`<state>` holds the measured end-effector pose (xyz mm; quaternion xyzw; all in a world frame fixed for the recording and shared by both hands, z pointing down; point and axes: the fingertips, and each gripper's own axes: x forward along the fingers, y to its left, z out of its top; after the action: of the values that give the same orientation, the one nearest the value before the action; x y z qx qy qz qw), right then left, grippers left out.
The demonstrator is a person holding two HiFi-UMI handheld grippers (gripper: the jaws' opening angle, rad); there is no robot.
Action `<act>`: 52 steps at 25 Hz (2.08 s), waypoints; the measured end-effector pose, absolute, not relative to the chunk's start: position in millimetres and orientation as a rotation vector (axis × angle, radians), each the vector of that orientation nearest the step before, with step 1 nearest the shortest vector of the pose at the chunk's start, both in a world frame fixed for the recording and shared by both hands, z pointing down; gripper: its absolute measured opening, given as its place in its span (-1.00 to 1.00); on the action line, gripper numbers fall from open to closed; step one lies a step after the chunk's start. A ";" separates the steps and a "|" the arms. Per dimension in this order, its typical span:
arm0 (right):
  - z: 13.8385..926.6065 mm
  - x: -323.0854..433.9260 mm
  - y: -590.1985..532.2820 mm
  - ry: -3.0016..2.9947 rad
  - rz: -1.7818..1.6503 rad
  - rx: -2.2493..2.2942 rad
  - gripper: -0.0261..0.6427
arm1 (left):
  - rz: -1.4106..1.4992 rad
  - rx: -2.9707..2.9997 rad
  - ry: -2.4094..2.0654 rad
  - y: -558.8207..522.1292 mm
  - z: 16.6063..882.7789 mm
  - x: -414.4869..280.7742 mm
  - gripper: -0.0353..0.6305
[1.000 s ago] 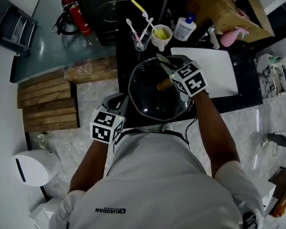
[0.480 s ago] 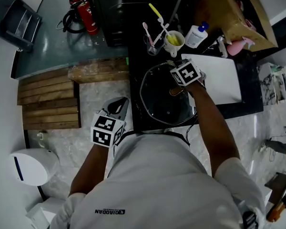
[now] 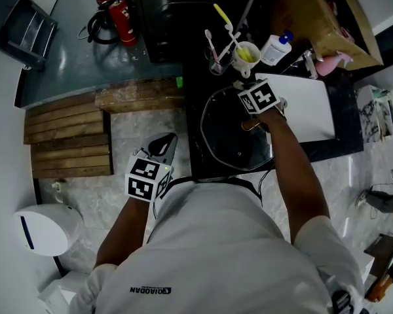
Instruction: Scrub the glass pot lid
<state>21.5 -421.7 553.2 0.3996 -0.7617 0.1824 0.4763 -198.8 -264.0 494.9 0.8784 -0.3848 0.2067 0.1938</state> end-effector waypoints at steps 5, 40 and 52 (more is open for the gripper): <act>552.3 4.2 -415.1 -1.862 0.419 0.940 -0.64 | 0.584 2.475 -1.065 -264.8 492.8 -202.7 -0.84; 564.2 -113.4 -293.2 -1.864 -0.140 0.486 -0.63 | 0.596 2.448 -1.077 -208.7 506.7 -208.7 -0.84; 564.1 -112.7 -258.3 -1.922 -0.333 0.328 -0.63 | 0.555 2.388 -1.195 -194.5 498.0 -189.0 -0.84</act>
<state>-112.7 -258.3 564.1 0.1385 -0.8119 -0.1405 0.5494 -189.0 -194.5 498.0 0.8568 -0.4289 0.1991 0.2056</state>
